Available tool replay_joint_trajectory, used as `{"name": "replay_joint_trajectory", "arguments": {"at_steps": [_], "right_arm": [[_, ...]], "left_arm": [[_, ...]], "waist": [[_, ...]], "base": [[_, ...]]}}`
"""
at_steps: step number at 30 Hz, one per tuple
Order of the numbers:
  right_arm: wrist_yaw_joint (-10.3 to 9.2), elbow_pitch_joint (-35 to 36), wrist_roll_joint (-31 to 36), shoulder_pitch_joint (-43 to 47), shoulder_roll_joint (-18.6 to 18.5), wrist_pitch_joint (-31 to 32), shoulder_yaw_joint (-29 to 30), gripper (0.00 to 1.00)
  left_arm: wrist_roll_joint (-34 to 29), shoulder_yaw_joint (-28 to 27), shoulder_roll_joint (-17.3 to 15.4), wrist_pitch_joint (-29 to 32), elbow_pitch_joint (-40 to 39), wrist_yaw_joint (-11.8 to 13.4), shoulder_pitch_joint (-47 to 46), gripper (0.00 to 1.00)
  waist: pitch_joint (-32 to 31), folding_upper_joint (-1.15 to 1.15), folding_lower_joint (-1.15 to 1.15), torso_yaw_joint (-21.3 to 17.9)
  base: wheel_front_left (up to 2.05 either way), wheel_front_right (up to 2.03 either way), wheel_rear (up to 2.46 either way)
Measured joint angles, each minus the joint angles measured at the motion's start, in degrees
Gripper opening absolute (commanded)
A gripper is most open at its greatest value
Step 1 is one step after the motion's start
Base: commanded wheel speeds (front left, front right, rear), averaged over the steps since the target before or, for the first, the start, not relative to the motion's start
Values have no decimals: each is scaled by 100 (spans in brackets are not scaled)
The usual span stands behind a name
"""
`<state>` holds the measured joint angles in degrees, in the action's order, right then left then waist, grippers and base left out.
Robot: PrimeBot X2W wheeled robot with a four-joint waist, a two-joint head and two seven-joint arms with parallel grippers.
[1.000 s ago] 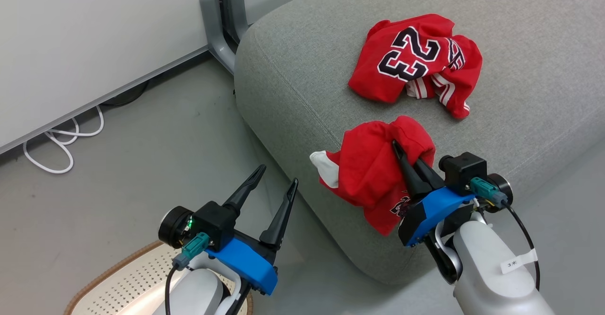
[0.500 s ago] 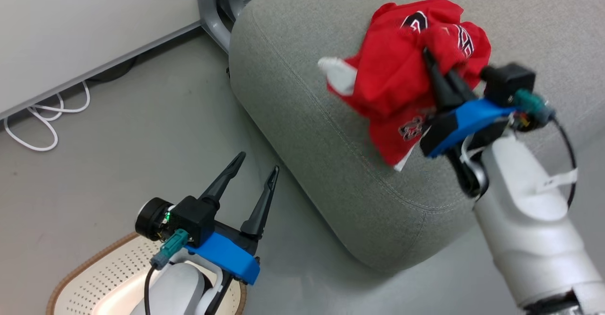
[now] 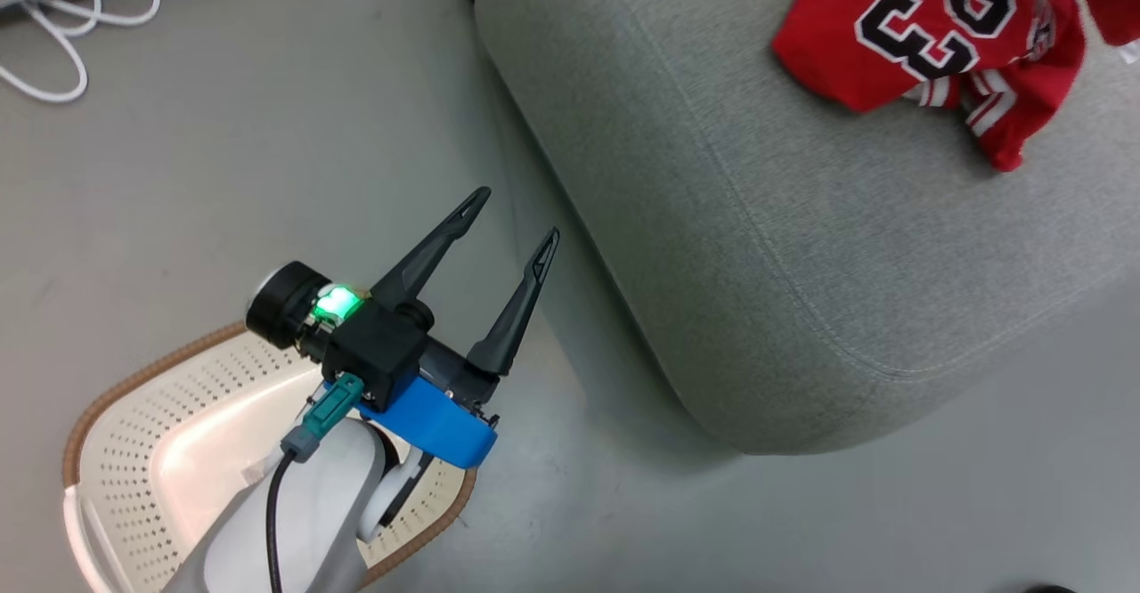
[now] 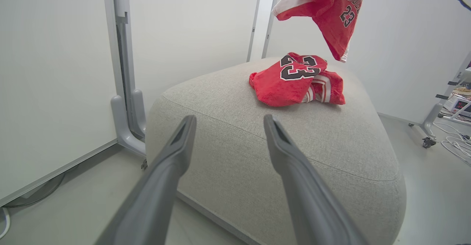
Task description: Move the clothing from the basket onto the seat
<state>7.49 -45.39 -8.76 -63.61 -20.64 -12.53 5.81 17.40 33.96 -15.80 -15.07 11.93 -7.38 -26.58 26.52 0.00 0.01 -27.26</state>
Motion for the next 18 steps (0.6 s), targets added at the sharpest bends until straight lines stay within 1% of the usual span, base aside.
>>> {"name": "replay_joint_trajectory", "arguments": {"at_steps": [5, 9, 14, 18], "right_arm": [[0, -394, 16, -20, -80, -115, 455, 0], [0, -791, 65, 38, -82, -174, 712, 0], [0, -1237, 122, 59, 40, -215, 934, 0], [0, -1395, 242, 52, 134, -229, 972, 0]], "left_arm": [[-86, 145, -132, 0, -180, 0, -331, 100], [-148, 130, -214, 0, -349, 0, -490, 100], [-196, 90, -305, 0, -489, 31, -541, 100], [-193, 55, -342, 0, -515, 85, -538, 100]], "waist": [[500, 0, 0, 271], [868, 0, 0, 468], [1229, 0, 0, 642], [1364, 0, 0, 713]], "base": [[0, 0, 0], [0, 0, 0], [0, 0, 0], [0, 0, 0]]}}
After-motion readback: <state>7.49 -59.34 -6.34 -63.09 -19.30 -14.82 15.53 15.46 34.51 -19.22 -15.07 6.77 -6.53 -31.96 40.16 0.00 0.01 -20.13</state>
